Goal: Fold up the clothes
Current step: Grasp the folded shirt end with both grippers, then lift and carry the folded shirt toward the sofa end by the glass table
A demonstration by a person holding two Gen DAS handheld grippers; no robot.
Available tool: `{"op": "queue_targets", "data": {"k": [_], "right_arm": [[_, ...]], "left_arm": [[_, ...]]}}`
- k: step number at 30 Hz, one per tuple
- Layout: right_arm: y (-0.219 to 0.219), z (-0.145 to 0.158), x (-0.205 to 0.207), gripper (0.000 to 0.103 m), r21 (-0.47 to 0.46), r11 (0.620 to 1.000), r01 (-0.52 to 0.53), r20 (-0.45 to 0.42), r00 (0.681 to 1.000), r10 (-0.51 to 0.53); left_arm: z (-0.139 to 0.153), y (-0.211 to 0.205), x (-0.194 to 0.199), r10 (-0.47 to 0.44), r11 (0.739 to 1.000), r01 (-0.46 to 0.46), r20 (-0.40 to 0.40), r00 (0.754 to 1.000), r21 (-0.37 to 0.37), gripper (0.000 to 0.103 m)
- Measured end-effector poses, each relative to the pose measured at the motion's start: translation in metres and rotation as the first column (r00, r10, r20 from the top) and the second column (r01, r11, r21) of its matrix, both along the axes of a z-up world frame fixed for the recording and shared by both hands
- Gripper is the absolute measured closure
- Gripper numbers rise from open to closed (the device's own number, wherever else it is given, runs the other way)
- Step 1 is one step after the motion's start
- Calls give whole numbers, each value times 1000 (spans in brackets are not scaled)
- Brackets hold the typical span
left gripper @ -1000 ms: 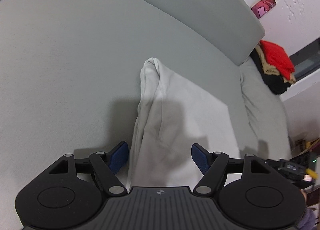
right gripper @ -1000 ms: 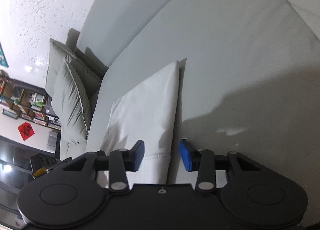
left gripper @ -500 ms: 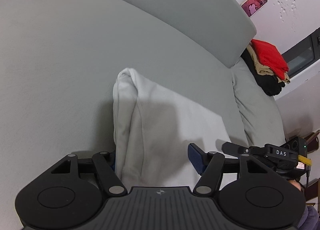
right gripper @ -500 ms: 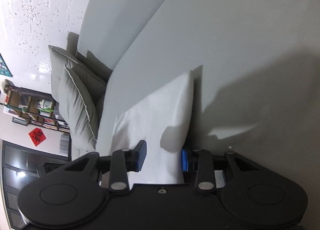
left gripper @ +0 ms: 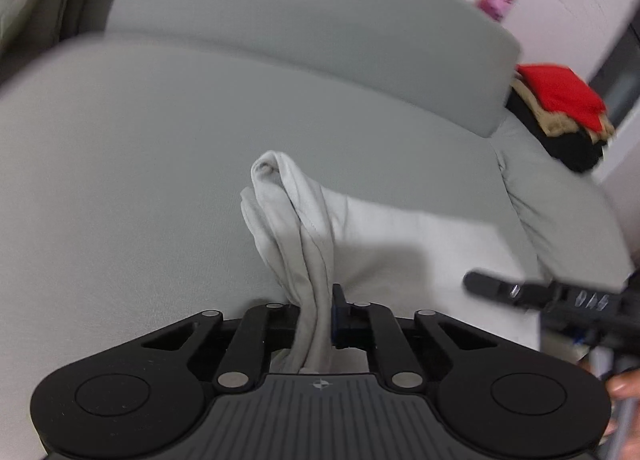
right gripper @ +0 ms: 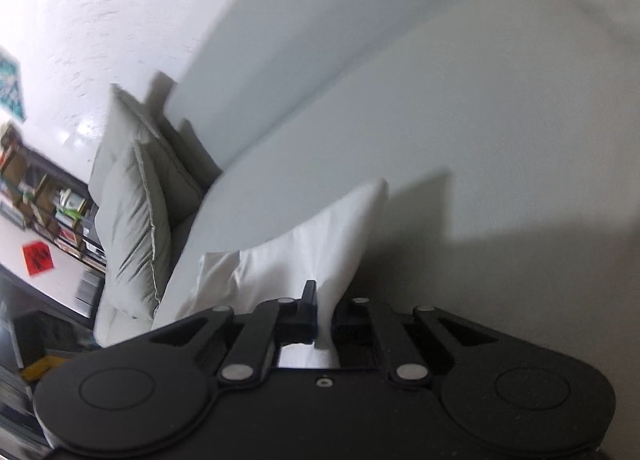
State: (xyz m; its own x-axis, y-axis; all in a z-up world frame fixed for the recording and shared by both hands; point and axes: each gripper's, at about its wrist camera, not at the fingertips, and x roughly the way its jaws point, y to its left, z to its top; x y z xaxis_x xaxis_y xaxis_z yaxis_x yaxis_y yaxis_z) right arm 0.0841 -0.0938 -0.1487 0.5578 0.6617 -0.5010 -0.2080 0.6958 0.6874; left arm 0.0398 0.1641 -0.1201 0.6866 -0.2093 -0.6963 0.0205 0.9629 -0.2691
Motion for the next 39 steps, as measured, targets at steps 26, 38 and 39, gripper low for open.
{"op": "queue_targets", "data": {"k": [26,38,39], "right_arm": [[-250,166,-224,98,-157,830,536,462,782,-418],[-358,126,-134,98,-189,737,649,327,749,-576],[-363,119,-117,95,-218,730,647,301,757,-580]], "left_arm": [[125,-286,-119,-364,918,396,394,844,-1,95],[81,-381,1,-442,894,444,264,857,55,79],[74,-388,17,-417,909,407,243,876,90,76]]}}
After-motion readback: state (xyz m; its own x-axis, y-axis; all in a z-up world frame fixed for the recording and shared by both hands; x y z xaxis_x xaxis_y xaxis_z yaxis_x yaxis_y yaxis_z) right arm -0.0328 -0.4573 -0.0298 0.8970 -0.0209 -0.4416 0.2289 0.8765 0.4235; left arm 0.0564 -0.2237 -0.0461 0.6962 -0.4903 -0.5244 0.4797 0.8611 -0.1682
